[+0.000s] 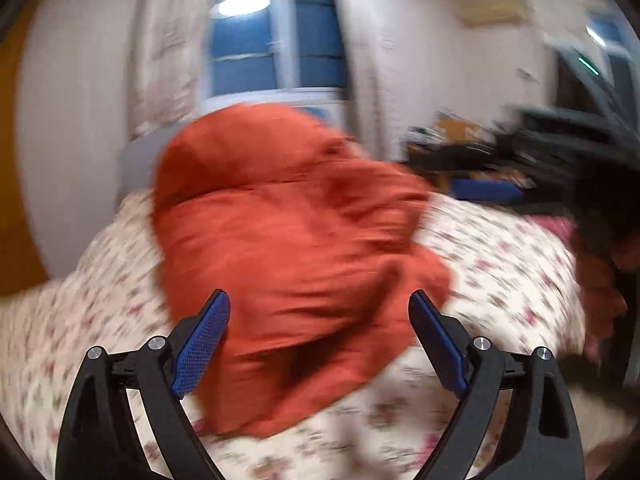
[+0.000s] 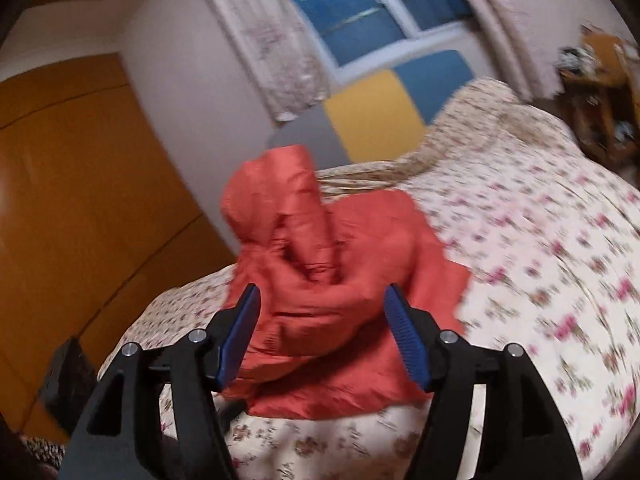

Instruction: Fold large clothes

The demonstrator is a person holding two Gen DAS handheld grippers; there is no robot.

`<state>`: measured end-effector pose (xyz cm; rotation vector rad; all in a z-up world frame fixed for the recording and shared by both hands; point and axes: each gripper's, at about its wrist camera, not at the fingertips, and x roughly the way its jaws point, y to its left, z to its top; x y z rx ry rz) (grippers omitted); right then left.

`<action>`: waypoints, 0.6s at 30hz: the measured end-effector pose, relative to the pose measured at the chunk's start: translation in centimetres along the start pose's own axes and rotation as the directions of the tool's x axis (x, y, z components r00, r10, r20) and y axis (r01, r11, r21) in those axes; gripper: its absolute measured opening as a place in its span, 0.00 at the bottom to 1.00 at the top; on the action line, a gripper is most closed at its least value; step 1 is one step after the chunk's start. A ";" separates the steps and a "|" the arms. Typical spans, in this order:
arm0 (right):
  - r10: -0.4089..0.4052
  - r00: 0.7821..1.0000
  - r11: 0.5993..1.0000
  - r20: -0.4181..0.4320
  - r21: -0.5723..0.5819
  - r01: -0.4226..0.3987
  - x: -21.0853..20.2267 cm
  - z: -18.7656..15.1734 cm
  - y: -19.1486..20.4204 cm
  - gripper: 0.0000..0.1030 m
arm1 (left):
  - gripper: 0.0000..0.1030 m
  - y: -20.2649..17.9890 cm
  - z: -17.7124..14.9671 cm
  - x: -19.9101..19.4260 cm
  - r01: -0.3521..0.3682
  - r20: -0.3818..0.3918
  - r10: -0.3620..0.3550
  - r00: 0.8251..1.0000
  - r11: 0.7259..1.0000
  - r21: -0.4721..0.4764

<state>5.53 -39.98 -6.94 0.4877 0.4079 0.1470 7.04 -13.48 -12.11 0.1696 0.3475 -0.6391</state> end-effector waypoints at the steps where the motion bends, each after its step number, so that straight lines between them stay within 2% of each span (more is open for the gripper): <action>1: -0.004 1.000 1.000 -0.015 -0.029 0.003 0.8 0.2 0.6 0.61 | 0.87 1.5 0.1 0.1 -0.039 0.001 0.040 0.999 0.998 -0.058; 2: -0.015 1.000 0.999 -0.026 -0.047 0.014 1.3 0.2 0.9 0.58 | 0.87 2.9 0.3 0.2 -0.075 -0.003 0.075 0.997 0.991 -0.108; 3: -0.031 0.999 0.997 -0.042 -0.069 0.028 2.1 0.1 1.2 0.38 | 0.87 4.9 0.4 0.6 -0.127 -0.019 0.125 0.992 0.974 -0.188; 4: -0.066 0.996 0.994 -0.067 -0.094 0.060 3.0 0.0 1.4 0.25 | 0.87 6.5 0.5 1.0 -0.161 -0.037 0.157 0.987 0.954 -0.251; 5: -0.093 0.992 0.991 -0.086 -0.103 0.084 3.6 -0.1 1.3 0.18 | 0.87 7.6 0.5 1.3 -0.181 -0.050 0.174 0.984 0.939 -0.294; 7: -0.115 0.987 0.991 -0.116 -0.081 0.106 4.3 -0.5 0.6 0.12 | 0.87 9.8 0.4 2.3 -0.222 -0.085 0.205 0.975 0.896 -0.384; 9: -0.164 0.976 0.986 -0.143 -0.062 0.157 4.5 -1.4 -0.6 0.07 | 0.87 10.6 0.4 4.1 -0.223 -0.136 0.182 0.974 0.878 -0.424; 11: -0.215 0.960 0.976 -0.181 -0.056 0.208 4.7 -2.8 -2.2 0.05 | 0.87 10.0 0.3 6.1 -0.202 -0.177 0.140 0.974 0.890 -0.408; 14: -0.287 0.927 0.956 -0.242 -0.018 0.291 5.2 -5.2 -5.7 0.00 | 0.88 7.7 0.3 8.3 -0.145 -0.176 0.085 0.981 0.922 -0.359; 15: -0.282 0.926 0.956 -0.252 0.008 0.293 5.2 -5.9 -6.7 0.00 | 0.88 7.2 0.0 8.7 -0.130 -0.181 0.067 0.981 0.924 -0.360; 18: -0.218 0.947 0.962 -0.237 0.110 0.249 4.0 -6.3 -8.1 0.04 | 0.88 6.5 -0.1 9.3 -0.089 -0.181 0.023 0.983 0.926 -0.367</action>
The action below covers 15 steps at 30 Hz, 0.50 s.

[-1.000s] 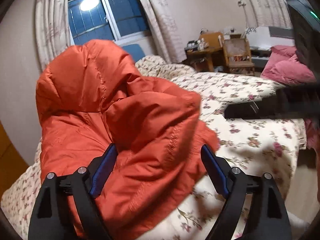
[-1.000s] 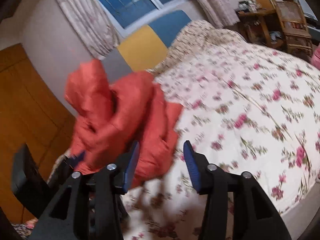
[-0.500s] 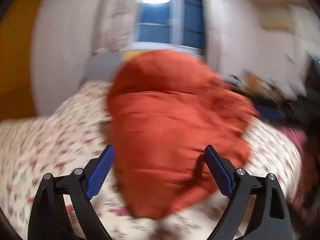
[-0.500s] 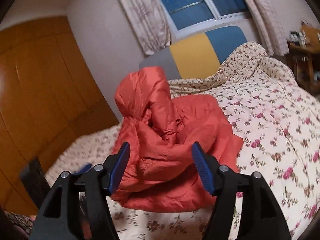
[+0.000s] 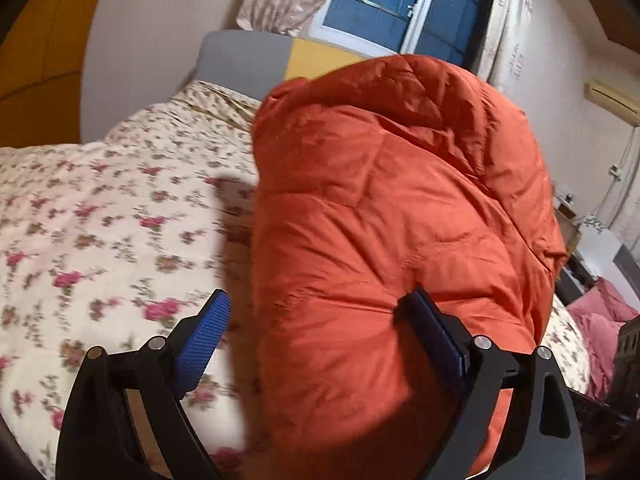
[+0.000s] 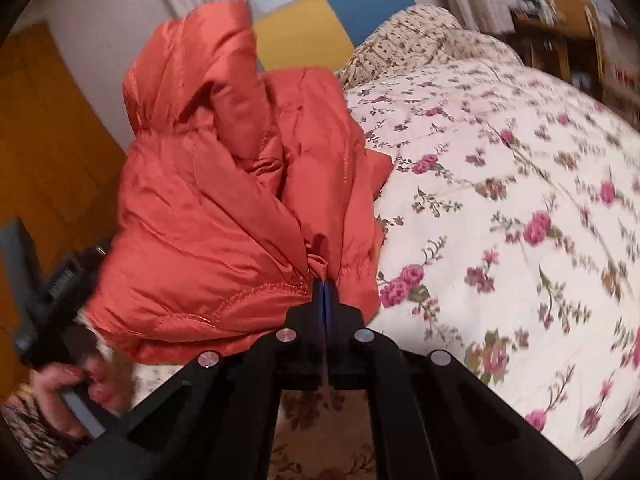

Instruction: Fold large clothes

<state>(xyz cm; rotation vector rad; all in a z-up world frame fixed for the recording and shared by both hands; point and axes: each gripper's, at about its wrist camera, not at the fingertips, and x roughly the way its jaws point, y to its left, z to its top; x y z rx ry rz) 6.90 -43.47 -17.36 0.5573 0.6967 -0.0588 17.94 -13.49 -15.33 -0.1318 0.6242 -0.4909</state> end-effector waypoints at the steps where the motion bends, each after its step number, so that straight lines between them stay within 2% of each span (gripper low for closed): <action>1: 0.009 1.000 1.000 0.022 0.009 -0.009 -0.8 0.2 -0.1 0.04 | 0.88 -0.2 0.1 0.1 -0.004 -0.001 0.004 1.000 1.000 0.016; 5: 0.014 0.992 0.999 0.126 -0.045 -0.008 -3.9 2.3 1.4 0.06 | 0.87 -0.9 0.4 0.6 0.010 -0.026 -0.009 1.000 0.999 0.053; 6: 0.021 0.988 0.998 0.150 -0.069 -0.010 -4.5 3.2 2.3 0.09 | 0.87 -1.0 0.6 0.8 0.014 -0.037 -0.012 0.999 0.998 0.057; 9: 0.057 0.976 0.988 0.208 -0.151 -0.025 -5.6 5.7 5.0 0.25 | 0.87 -1.4 1.6 1.3 0.016 -0.075 -0.011 0.997 0.998 0.065; 12: 0.063 0.971 0.972 0.231 -0.237 -0.006 -5.5 7.1 8.1 0.25 | 0.87 -1.5 3.3 1.3 0.017 -0.098 -0.012 0.995 0.998 0.054; 15: 0.078 0.972 0.970 0.223 -0.241 -0.022 -4.2 9.3 10.2 0.25 | 0.87 -1.4 5.5 1.2 -0.002 -0.066 0.005 0.998 0.999 0.045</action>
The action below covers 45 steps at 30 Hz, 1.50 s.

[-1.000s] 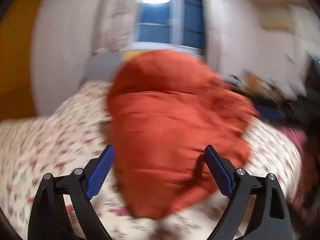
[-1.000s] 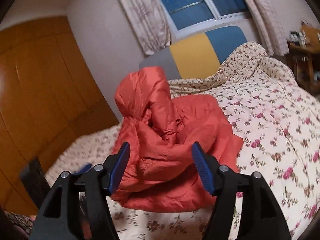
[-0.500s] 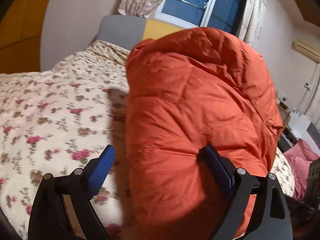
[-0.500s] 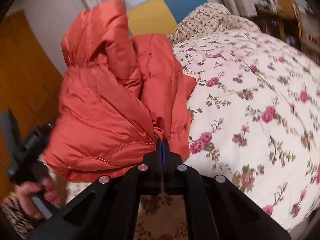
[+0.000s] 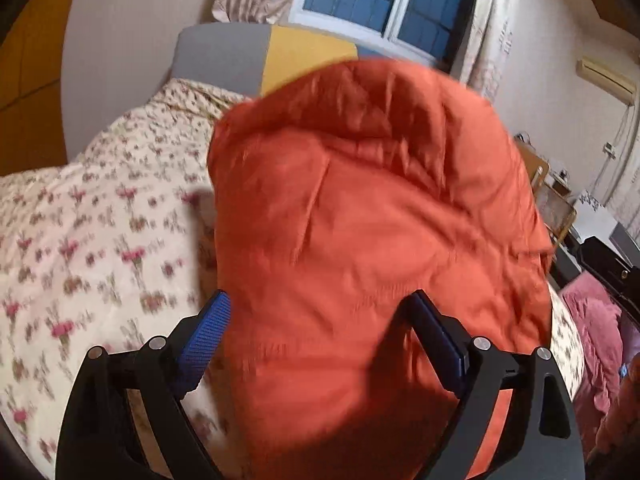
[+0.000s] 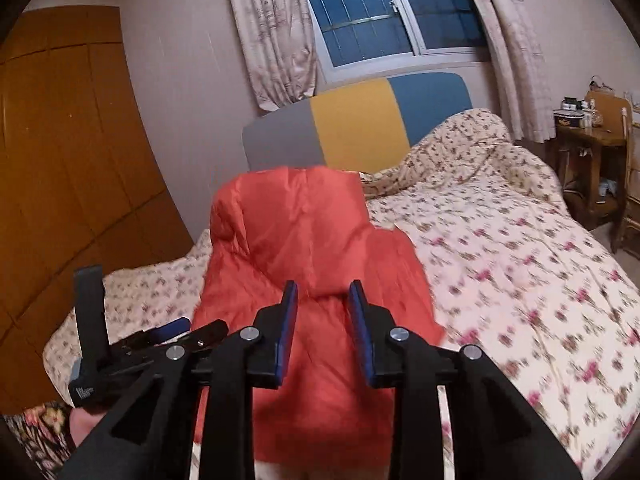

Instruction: Fold large clothes

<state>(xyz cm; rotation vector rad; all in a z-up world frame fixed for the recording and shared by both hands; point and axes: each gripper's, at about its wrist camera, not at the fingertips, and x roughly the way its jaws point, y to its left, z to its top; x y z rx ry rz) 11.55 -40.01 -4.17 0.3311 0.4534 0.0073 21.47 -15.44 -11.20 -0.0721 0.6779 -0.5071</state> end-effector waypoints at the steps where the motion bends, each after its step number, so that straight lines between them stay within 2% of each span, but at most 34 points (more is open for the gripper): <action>1: 0.012 1.000 1.000 -0.005 0.001 -0.012 0.9 0.8 0.6 0.25 | 0.87 0.2 0.7 0.0 -0.009 0.007 0.010 1.000 1.000 -0.008; 7: 0.070 0.997 0.996 -0.021 -0.052 -0.071 4.7 4.3 4.6 0.25 | 0.87 3.0 4.5 0.0 -0.105 0.055 0.114 0.992 0.985 -0.135; 11: 0.022 0.998 0.989 -0.057 -0.142 -0.030 8.9 5.5 6.2 0.24 | 0.87 3.7 5.9 0.8 -0.142 0.050 0.152 0.987 0.977 -0.161; 14: -0.061 0.994 0.990 -0.091 -0.132 0.049 11.6 5.2 4.3 0.20 | 0.87 2.8 6.5 1.8 -0.152 0.056 0.160 0.986 0.981 -0.117; 17: -0.060 0.990 0.997 -0.128 -0.050 0.054 12.9 3.7 0.9 0.12 | 0.87 1.0 6.8 3.8 -0.126 0.023 0.128 0.992 0.991 -0.052; 20: -0.075 0.988 0.997 -0.134 -0.024 0.073 13.4 2.2 -1.2 0.11 | 0.88 -0.5 6.6 6.0 -0.084 -0.033 0.083 0.996 0.996 -0.011; 25: -0.112 0.985 0.994 -0.130 -0.014 0.112 13.9 1.5 -3.5 0.11 | 0.90 -1.9 6.5 7.9 -0.079 -0.049 0.079 0.996 0.997 -0.002; 31: -0.134 0.978 0.989 -0.163 0.034 0.141 15.7 0.9 -5.8 0.11 | 0.97 -3.5 6.8 10.4 -0.090 -0.127 0.095 0.987 0.995 0.044; 35: -0.127 0.975 0.987 -0.181 0.071 0.142 16.9 0.3 -7.2 0.11 | 0.97 -3.0 6.6 12.0 -0.071 -0.165 0.074 0.983 0.997 0.026; 45: -0.095 0.971 0.985 -0.221 0.124 0.124 19.1 -0.7 -8.6 0.11 | 0.97 -2.5 5.7 14.1 -0.080 -0.136 0.080 0.987 0.997 0.005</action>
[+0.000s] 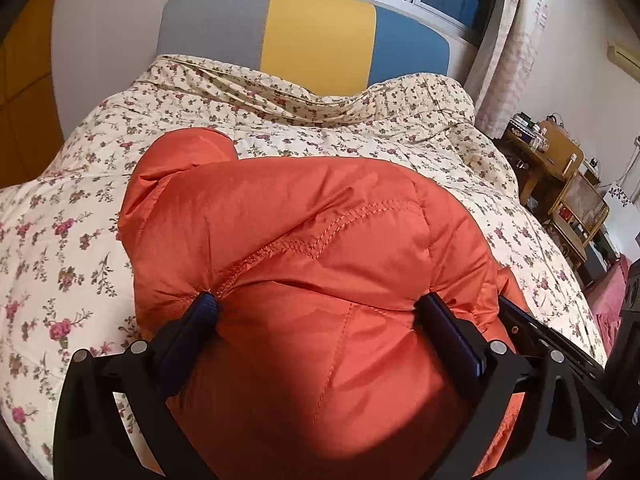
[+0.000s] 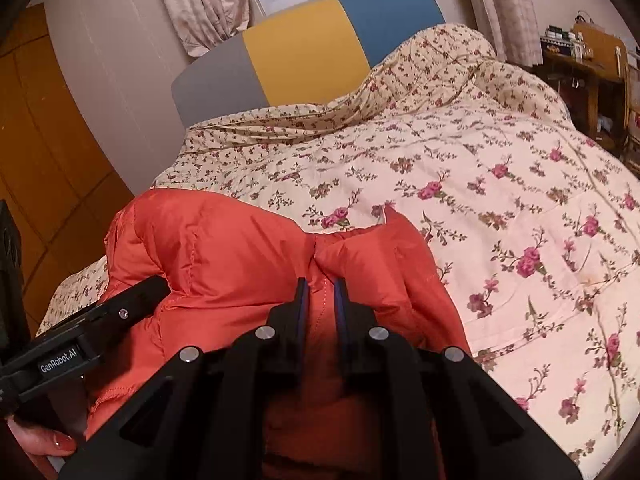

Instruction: Fold large clothes

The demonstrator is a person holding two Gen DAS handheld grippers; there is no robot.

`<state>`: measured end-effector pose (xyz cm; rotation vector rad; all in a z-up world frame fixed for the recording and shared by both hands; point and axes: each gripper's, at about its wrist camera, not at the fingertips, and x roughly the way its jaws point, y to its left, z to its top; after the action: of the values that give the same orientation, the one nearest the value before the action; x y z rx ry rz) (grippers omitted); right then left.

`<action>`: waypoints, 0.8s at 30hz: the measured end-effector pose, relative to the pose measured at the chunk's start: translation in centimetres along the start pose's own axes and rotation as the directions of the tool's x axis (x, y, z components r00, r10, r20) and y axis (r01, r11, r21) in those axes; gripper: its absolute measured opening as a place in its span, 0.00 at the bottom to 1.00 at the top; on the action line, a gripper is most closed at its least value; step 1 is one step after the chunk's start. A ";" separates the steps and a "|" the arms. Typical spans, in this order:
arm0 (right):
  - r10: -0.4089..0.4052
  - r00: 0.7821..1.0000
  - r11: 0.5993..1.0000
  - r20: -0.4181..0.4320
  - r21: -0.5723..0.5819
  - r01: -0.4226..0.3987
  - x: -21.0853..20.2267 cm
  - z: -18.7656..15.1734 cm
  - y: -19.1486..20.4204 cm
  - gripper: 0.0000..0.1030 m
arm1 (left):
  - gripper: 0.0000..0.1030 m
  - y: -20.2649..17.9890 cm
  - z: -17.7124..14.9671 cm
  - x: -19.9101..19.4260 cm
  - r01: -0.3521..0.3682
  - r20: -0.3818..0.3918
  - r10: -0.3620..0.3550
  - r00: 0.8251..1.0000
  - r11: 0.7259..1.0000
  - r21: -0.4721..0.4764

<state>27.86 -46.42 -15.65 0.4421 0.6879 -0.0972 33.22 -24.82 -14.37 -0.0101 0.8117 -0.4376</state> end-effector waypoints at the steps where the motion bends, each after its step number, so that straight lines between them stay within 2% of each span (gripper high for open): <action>1: 0.001 1.000 1.000 -0.007 0.005 -0.001 0.3 0.0 -0.1 0.11 | 0.97 -0.1 0.0 0.1 -0.006 0.001 0.006 1.000 1.000 0.002; 11: -0.008 0.999 1.000 -0.037 0.013 0.009 2.1 -0.2 -0.7 0.10 | 0.97 -0.4 -0.5 1.3 -0.050 0.029 0.049 0.998 0.998 0.025; 17: 0.005 1.000 1.000 -0.028 0.018 -0.005 1.4 -0.2 -0.9 0.10 | 0.97 -0.7 -0.9 0.8 -0.068 0.052 0.066 0.996 0.997 0.040; 20: -0.011 0.999 1.000 -0.040 -0.013 0.010 -0.1 0.4 0.1 0.15 | 0.97 -0.3 -0.8 -0.4 -0.059 0.039 0.058 0.998 0.998 0.033; 22: -0.003 1.000 0.999 0.007 -0.040 0.004 -2.3 1.3 1.1 0.29 | 0.97 0.2 -0.5 -1.5 -0.044 0.025 0.043 0.999 0.999 0.012; 24: 0.020 0.998 0.998 0.052 -0.068 -0.016 -3.9 2.1 2.3 0.29 | 0.97 1.3 0.1 -3.1 -0.038 0.049 0.040 0.998 0.999 -0.023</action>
<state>26.61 -45.48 -10.85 0.3794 0.6333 -0.0681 31.90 -22.47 -12.39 -0.0253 0.7668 -0.3902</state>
